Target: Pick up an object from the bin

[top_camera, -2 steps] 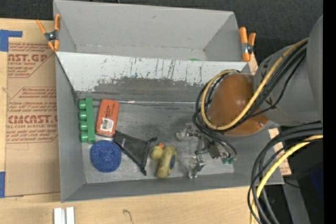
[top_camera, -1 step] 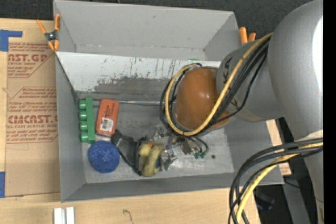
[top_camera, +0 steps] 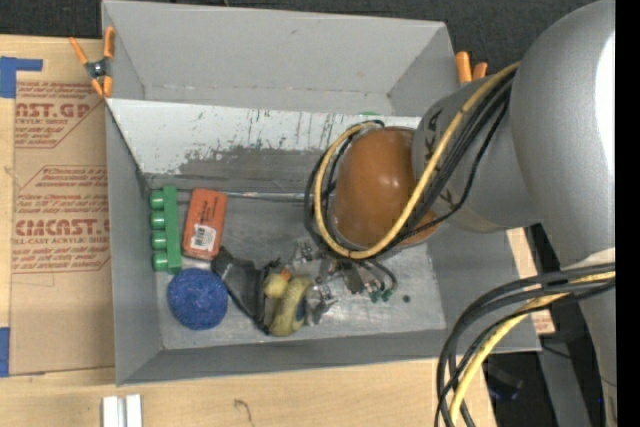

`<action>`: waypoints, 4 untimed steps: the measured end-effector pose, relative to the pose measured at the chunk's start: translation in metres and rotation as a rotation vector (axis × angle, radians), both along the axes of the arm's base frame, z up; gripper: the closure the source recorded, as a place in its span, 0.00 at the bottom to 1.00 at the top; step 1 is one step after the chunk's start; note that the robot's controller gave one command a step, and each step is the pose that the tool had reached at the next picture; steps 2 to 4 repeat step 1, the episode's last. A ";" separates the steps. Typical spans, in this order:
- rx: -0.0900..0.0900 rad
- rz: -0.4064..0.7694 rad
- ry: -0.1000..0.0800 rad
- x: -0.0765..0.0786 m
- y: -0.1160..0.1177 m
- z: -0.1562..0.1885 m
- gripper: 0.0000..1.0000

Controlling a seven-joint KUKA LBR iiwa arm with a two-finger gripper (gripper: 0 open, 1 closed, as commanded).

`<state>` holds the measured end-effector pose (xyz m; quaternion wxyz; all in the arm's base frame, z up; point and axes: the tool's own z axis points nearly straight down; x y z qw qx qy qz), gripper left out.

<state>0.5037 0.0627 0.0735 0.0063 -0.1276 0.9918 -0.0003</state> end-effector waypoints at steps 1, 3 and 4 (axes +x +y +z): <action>-0.001 0.059 0.007 -0.015 -0.033 0.167 1.00; -0.001 0.059 0.007 -0.015 -0.033 0.167 1.00; -0.001 0.059 0.007 -0.015 -0.033 0.167 1.00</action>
Offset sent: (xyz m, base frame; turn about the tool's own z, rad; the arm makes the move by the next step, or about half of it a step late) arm 0.0000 0.0000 0.0000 0.0000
